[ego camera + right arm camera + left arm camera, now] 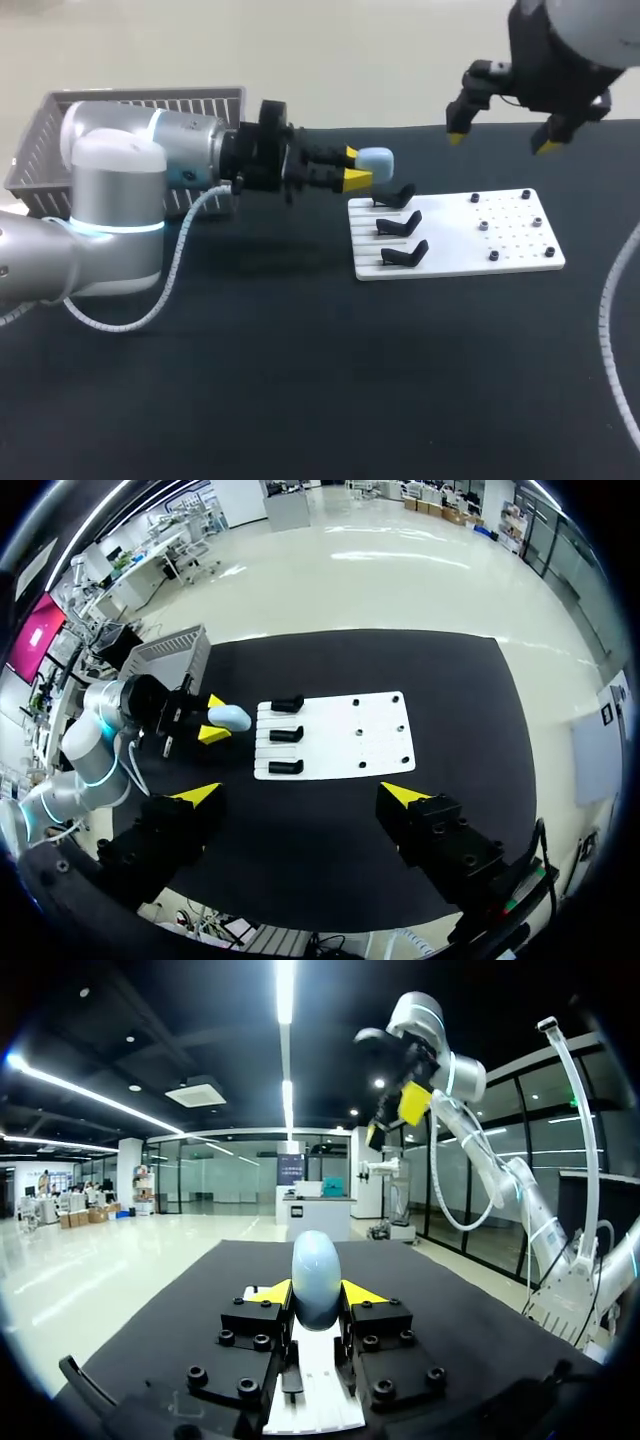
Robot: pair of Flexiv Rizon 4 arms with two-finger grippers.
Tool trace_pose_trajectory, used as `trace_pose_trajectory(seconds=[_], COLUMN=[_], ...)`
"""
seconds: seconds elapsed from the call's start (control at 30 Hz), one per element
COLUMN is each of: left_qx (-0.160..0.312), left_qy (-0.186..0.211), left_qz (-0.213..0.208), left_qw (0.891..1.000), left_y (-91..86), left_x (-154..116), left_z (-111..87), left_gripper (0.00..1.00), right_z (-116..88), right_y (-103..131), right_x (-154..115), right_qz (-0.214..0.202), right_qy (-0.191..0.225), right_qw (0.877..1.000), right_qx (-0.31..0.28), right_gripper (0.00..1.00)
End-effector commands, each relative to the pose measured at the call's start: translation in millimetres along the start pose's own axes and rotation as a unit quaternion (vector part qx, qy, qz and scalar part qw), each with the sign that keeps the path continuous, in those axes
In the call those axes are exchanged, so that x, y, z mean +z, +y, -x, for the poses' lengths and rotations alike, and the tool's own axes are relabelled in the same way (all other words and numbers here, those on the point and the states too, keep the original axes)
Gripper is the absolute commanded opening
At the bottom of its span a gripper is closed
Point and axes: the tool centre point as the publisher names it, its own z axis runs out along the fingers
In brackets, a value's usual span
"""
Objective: Pick up each earbud case from the left stands, insert the matching earbuds, close the lid, and place the case in the box.
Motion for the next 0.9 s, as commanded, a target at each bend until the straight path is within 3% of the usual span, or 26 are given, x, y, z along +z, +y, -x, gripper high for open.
trace_pose_trajectory(seconds=[0.03,0.2,0.3,0.57,0.83,0.9], left_qx=[0.009,0.042,0.045,0.056,0.035,0.029], left_qy=[-0.002,0.012,0.031,0.096,0.182,0.217], left_qz=[0.054,0.120,0.166,0.314,0.310,0.318], left_qw=[0.998,0.992,0.985,0.943,0.932,0.922], left_y=[-14.4,-3.6,9.4,62.7,128.0,141.3], left_x=[-25.0,-67.3,-99.3,-211.8,-284.6,-296.3], left_z=[19.1,39.5,38.3,31.7,10.3,5.8], left_gripper=[0.00,0.00,0.00,0.00,0.00,0.00], right_z=[-5.3,-5.3,-5.3,-5.3,-5.3,-5.3], right_y=[-5.3,-5.3,-5.3,-5.3,-5.3,-5.3], right_x=[-1.3,-1.3,-1.3,-1.3,-1.3,-1.3], right_qz=[0.013,0.013,0.013,0.013,0.013,0.013], right_qy=[-0.055,-0.055,-0.055,-0.055,-0.055,-0.055], right_qw=[0.998,0.998,0.998,0.998,0.998,0.998], right_qx=[0.001,0.001,0.001,0.001,0.001,0.001], right_gripper=[1.00,1.00,1.00,1.00,1.00,1.00])
